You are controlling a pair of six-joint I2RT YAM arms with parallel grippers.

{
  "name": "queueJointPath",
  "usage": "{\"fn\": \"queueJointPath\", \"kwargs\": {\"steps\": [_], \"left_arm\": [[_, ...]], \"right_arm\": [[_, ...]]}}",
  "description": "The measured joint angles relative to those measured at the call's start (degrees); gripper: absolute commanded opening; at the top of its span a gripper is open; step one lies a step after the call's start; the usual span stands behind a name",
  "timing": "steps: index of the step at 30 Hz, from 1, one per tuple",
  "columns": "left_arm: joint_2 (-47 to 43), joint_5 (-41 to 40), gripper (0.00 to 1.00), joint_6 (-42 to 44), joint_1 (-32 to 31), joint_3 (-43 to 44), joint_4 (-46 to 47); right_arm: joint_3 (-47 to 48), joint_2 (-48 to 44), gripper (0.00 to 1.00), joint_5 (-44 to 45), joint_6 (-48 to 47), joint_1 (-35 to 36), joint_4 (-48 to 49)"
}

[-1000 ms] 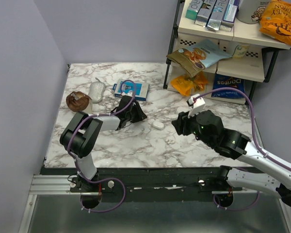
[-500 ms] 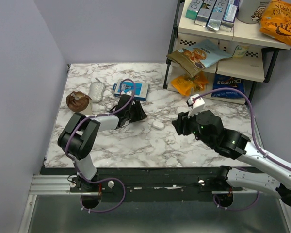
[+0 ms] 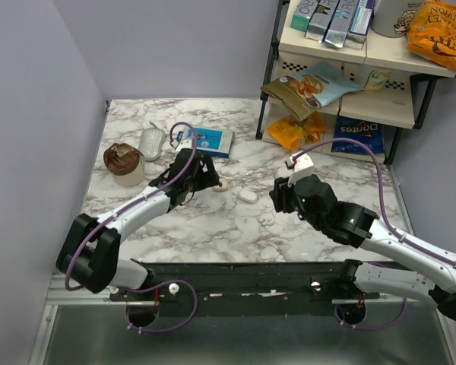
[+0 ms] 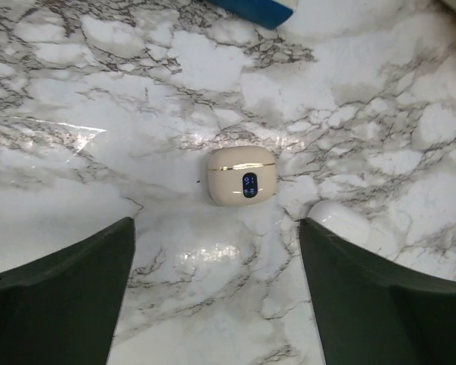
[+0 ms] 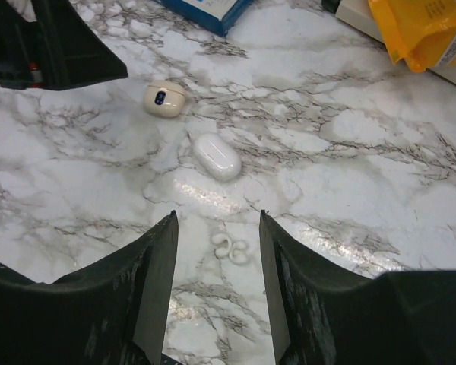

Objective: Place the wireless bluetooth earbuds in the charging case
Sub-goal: Pick up the charging case at the center of the board.

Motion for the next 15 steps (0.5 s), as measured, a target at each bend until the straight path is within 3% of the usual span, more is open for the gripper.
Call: {"fn": "queueJointPath", "kwargs": {"steps": [4,10,13,15], "left_arm": [[-4.31,-8.39,0.99,-2.51,-5.84,-0.17,-2.14],[-4.39,-7.13,0.99,-5.38,-7.45,-3.08,-0.76],[-4.09,-6.56,0.99,-3.8,-12.28,-3.69,-0.7],[-1.64,-6.84,0.99,-1.31,-16.33,0.44,-2.84]], "right_arm": [[-1.33,-0.55,0.56,2.34,0.48,-0.04,0.66],[-1.66,-3.26,0.56,4.52,-0.07,-0.07,1.51],[-2.05,-4.74,0.56,5.68,-0.68,-0.09,2.1],[-2.62,-5.75,0.56,6.47,-1.11,-0.07,2.32]]}}
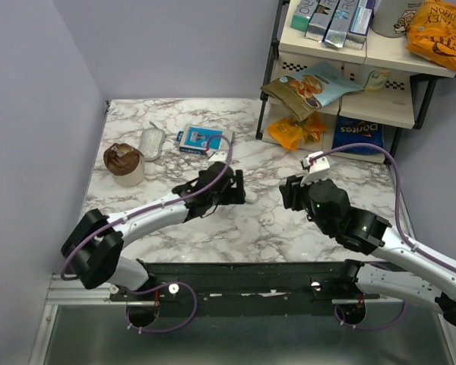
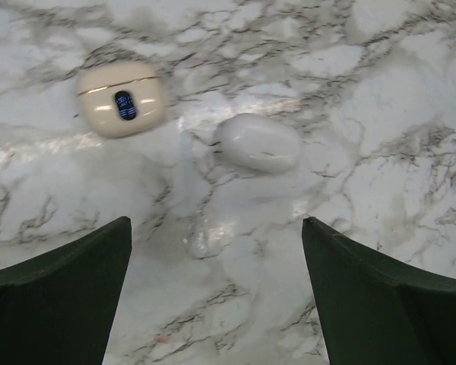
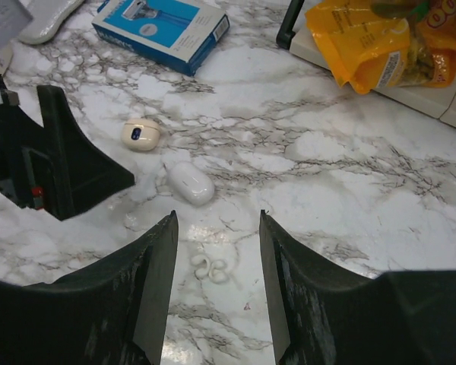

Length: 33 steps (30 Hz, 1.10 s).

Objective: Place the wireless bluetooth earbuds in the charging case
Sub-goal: Pick up the charging case at the center of the board.

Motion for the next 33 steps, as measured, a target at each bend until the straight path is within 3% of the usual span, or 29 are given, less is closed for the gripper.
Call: {"fn": "queueJointPath", "kwargs": {"steps": [5,18,33], "left_arm": [[10.84,-1.51,0.99,4.37,-5.33,15.69,-4.17],[24.76,-0.04,0.99,11.08,-5.79,21.33,-9.35],[32.81,0.09,0.98,11.87,-5.77,28.52,-12.98]], "right_arm": [[-0.87,-1.33,0.56,0.96,-0.44,0.0,0.17],[-2.16,-3.74,0.56,1.2,-0.46,0.0,0.17],[-2.27,-3.54,0.56,1.18,-0.48,0.0,0.17]]}}
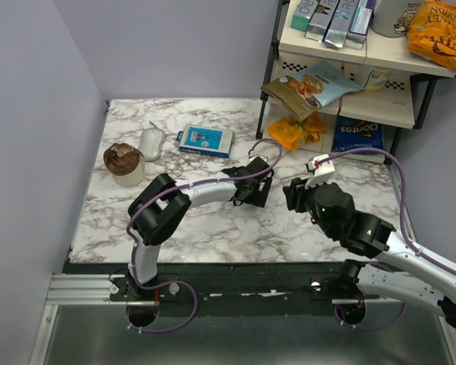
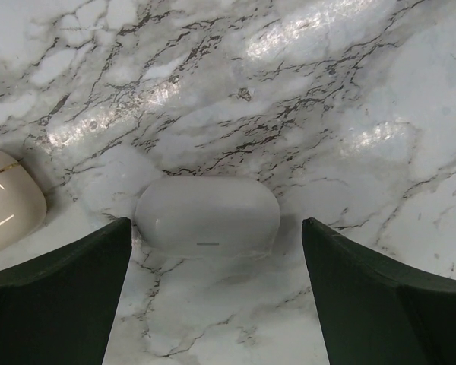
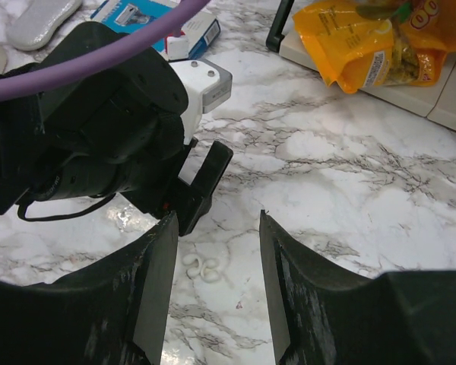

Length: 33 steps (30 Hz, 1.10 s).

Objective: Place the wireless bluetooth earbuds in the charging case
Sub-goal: Pick up the charging case at the center of the board.

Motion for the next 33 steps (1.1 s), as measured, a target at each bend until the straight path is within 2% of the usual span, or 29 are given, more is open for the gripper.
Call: {"fn": "queueJointPath", "kwargs": {"steps": [6,11,26,30,33], "left_arm": [[0.46,-0.07,0.95,0.59,-0.02,0.02,-1.22],[0.46,-0.09,0.88,0.83,0.0,0.0,-1.27],[0.66,-0.22,0.95,2.62,-0.02,-0.02,-0.94],[0.81,-0.48,0.86,3.63,-0.02,0.0,-0.55],[0.83,-0.46,0.76,4.31,-0.02,-0.02,-0.2]], "right_arm": [[0.0,0.26,0.56,0.02,0.0,0.0,0.0],[0.0,0.59,0.56,0.0,0.02,0.0,0.0],[-0.04,0.5,0.56,0.0,0.11,0.0,0.0],[-0.11,0.5,0.56,0.0,0.22,0.0,0.0],[-0.35,0.48,0.56,0.0,0.28,0.0,0.0]]}}
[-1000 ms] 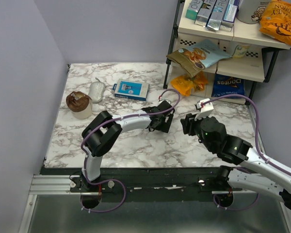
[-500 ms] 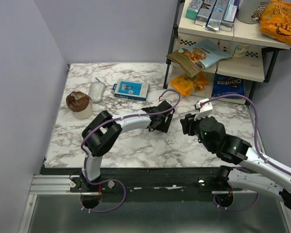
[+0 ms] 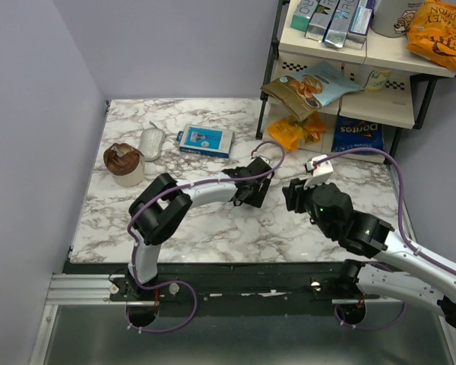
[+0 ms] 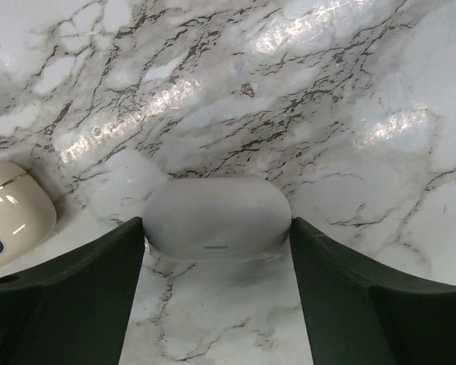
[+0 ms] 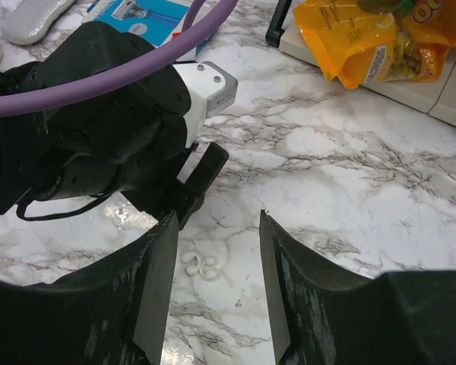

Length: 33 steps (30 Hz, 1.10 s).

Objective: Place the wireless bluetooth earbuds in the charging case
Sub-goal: Pick up the charging case at the center of the board, then open the charging case.

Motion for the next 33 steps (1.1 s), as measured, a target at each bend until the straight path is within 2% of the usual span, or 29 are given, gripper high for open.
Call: {"fn": "queueJointPath", "kwargs": {"steps": [3,4,6,7,9,10,12,19,24,27,30,33], "left_arm": [[0.07,0.02,0.65,0.76,0.02,-0.04,0.37],[0.07,0.04,0.57,1.07,0.02,-0.09,0.55],[0.07,0.04,0.48,1.57,0.0,-0.17,0.81],[0.07,0.07,0.36,1.81,0.0,-0.22,0.94],[0.07,0.09,0.24,1.86,0.02,-0.39,1.18],[-0.11,0.07,0.12,1.86,0.0,-0.92,2.12],[-1.11,-0.02,0.01,1.92,0.02,-2.84,4.37],[-12.5,-0.42,0.0,3.67,0.17,-16.26,12.26],[-25.83,0.98,0.0,5.49,0.39,-25.97,25.31],[-37.33,3.78,0.0,6.01,0.37,-39.01,42.18],[-45.13,6.67,0.0,8.15,-0.92,-56.02,66.49],[-46.69,9.46,0.0,10.84,-2.21,-65.59,77.92]], "right_arm": [[-0.15,-0.07,0.56,-0.02,0.13,0.0,0.0],[-0.2,-0.13,0.56,-0.02,0.15,0.0,0.0],[-0.22,-0.28,0.56,-0.02,0.15,0.0,-0.02],[-0.22,-0.33,0.56,0.0,0.17,0.0,-0.02],[-0.22,-0.42,0.56,-0.02,0.17,0.0,-0.02],[-0.22,-0.5,0.56,-0.02,0.2,0.0,-0.02],[-0.22,-0.79,0.57,-0.02,0.39,0.0,-0.07],[3.34,-1.4,0.58,-0.04,3.3,0.0,-2.73],[8.96,-1.64,0.6,-0.17,5.55,-0.02,-3.28],[11.37,-1.38,0.64,-1.97,5.64,-0.5,-3.43],[14.12,0.28,0.68,-5.77,4.76,-1.2,-3.91],[17.09,3.58,0.71,-11.32,3.1,-1.51,-4.72]]}}
